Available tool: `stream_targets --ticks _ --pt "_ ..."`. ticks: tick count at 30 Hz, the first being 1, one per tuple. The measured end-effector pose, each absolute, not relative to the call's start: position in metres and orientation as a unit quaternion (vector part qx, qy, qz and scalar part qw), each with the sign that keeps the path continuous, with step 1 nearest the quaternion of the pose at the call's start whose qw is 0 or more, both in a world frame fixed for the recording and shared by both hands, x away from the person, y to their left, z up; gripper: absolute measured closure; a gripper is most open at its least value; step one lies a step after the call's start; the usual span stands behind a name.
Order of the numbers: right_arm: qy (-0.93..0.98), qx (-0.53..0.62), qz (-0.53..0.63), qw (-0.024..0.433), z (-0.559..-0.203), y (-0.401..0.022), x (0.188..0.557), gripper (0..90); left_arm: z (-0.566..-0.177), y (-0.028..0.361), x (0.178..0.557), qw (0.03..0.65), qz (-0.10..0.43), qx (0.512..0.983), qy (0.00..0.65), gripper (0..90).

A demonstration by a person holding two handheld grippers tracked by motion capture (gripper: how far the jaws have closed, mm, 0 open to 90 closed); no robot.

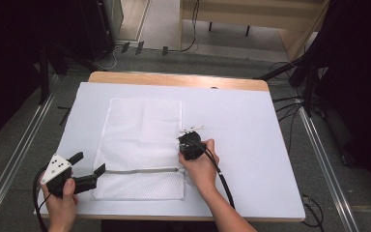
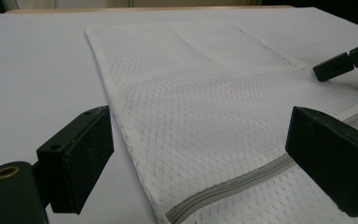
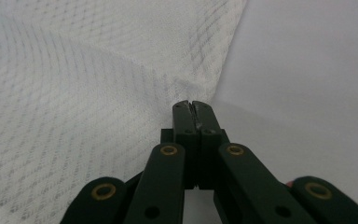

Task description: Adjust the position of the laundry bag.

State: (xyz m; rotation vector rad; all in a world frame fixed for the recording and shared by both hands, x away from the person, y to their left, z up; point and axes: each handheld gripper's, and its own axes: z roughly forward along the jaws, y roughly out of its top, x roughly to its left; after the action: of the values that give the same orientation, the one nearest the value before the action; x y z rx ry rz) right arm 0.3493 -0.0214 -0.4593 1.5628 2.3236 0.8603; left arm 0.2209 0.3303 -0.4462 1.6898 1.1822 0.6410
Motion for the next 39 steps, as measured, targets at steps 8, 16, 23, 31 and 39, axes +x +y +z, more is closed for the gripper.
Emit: stream_targets --ticks 8,16,23,31,39 --pt "0.762 0.552 0.329 0.077 -0.459 -0.048 0.347 90.0 -0.447 0.332 0.221 0.474 0.261 0.687 0.484 7.5" --pt "0.744 0.565 0.349 0.073 -0.446 -0.084 0.343 90.0 -0.447 0.33 0.22 0.474 0.258 0.687 0.487 7.5" --pt "0.734 0.571 0.36 0.075 -0.441 -0.12 0.335 90.0 -0.447 0.328 0.218 0.475 0.255 0.687 0.487 7.5" --pt "0.721 0.581 0.368 0.082 -0.441 -0.156 0.331 90.0 -0.45 0.323 0.219 0.471 0.249 0.692 0.488 7.5" --pt "0.712 0.588 0.374 0.08 -0.446 -0.176 0.33 90.0 -0.451 0.32 0.218 0.471 0.245 0.693 0.488 7.5"
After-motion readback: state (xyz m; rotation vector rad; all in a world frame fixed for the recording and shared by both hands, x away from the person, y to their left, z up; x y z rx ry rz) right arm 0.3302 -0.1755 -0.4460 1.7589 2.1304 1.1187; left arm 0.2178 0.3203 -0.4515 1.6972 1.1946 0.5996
